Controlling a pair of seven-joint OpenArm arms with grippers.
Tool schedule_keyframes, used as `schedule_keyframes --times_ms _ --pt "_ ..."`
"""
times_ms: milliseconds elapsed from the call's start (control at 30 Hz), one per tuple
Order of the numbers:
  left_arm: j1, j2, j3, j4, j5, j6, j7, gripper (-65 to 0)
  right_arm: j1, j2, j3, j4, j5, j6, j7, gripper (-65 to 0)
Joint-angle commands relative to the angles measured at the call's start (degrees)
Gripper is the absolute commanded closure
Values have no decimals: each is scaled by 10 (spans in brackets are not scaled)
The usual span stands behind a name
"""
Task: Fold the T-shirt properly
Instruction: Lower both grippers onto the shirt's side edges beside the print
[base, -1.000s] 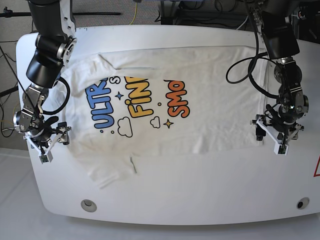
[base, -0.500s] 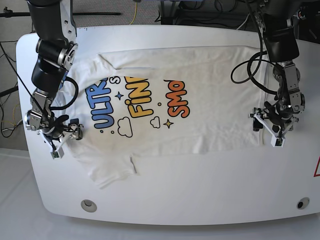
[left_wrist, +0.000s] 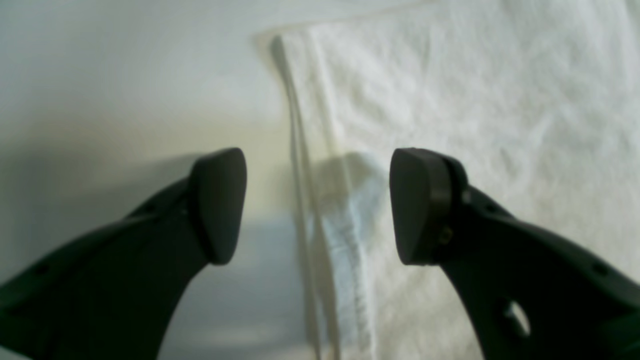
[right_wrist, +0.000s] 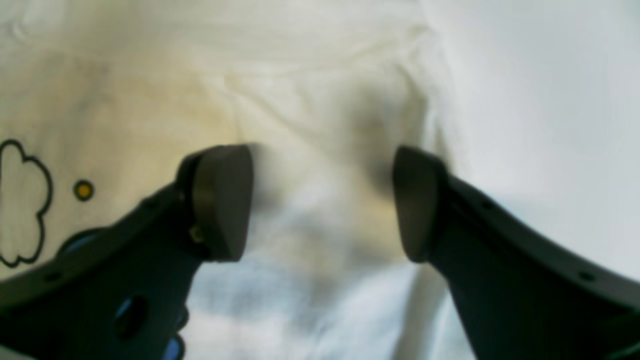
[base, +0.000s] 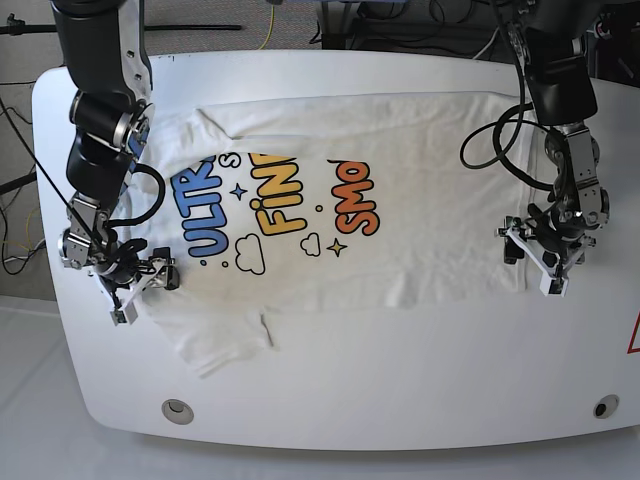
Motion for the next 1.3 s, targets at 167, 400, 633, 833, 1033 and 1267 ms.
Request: schedule_keyframes --times_ms 167,400,633,833,1033,1267 --pt "-22 -9 -2 10 -6 1 -15 -416 27 25 -3 -8 14 1 26 -417" --pt "-16 -9 -4 22 -6 1 -16 -416 20 27 3 -11 13 1 32 -420" --pt "-12 -10 -5 24 -7 0 -19 -415 7 30 5 -9 16 1 35 -420" --pt "4 -10 -15 46 -7 -1 -15 -421 -16 31 7 -2 17 1 28 -419" --pt "22 -10 -24 77 -7 -1 -11 -422 -44 28 9 22 17 1 20 -419" --pt "60 -12 -44 132 -4 -6 -1 -428 -105 14 23 145 15 1 -28 -424"
